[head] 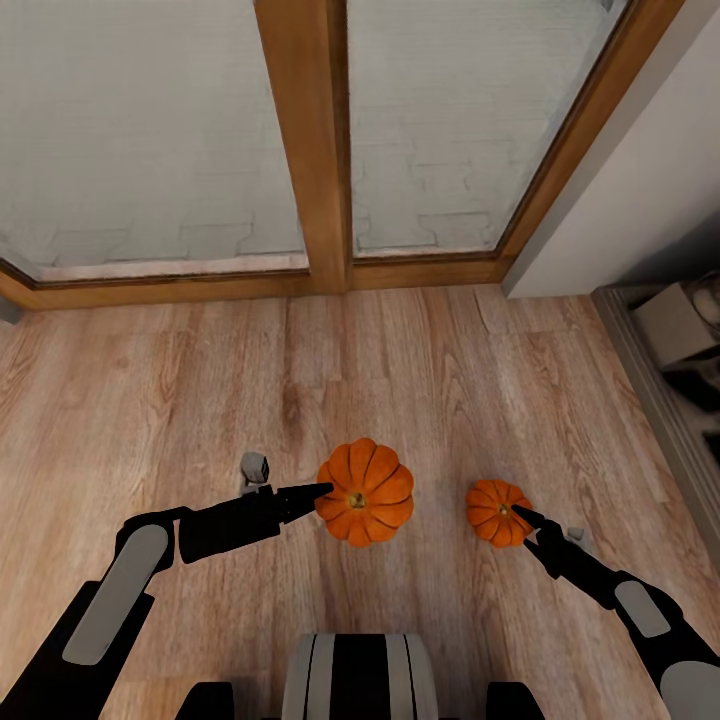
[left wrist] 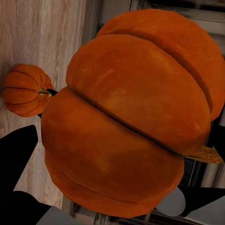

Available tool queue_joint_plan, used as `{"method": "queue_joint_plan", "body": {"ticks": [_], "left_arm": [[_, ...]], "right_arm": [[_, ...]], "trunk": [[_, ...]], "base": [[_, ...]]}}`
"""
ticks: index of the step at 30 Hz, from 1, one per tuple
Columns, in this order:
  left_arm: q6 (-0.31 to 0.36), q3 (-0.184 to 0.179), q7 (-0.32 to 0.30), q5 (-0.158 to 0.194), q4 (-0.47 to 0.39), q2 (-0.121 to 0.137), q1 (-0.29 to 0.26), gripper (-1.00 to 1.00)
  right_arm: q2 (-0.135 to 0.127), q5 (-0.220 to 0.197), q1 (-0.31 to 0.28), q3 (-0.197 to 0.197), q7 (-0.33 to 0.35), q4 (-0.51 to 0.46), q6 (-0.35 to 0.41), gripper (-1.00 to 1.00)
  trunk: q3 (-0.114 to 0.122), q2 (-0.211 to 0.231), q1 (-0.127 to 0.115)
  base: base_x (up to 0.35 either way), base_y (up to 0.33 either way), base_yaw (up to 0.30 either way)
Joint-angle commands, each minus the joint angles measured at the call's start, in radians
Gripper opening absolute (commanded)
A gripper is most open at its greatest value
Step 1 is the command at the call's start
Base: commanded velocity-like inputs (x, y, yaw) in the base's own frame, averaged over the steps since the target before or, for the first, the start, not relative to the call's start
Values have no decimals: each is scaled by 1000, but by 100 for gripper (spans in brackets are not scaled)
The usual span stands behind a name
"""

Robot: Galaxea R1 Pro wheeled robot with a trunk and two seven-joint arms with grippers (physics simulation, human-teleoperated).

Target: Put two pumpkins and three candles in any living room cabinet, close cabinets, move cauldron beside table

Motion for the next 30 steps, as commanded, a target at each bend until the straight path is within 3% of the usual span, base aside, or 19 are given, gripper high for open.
{"method": "queue_joint_plan", "body": {"ticks": [1,17,30], "left_arm": [[1,-1,-8,-5,0,0,-1,-100],[1,-1,-8,-5,0,0,-1,-100],[1,-2,-7,-6,0,0,-1,-100]], "right_arm": [[1,0,0,-4,0,1,6,-100],[1,0,0,-4,0,1,6,-100],[2,0,0,-4,6,-1,5,-100]], "trunk": [[0,0,0],[0,0,0],[50,3,-6]], "base": [[0,0,0],[0,0,0],[0,0,0]]}}
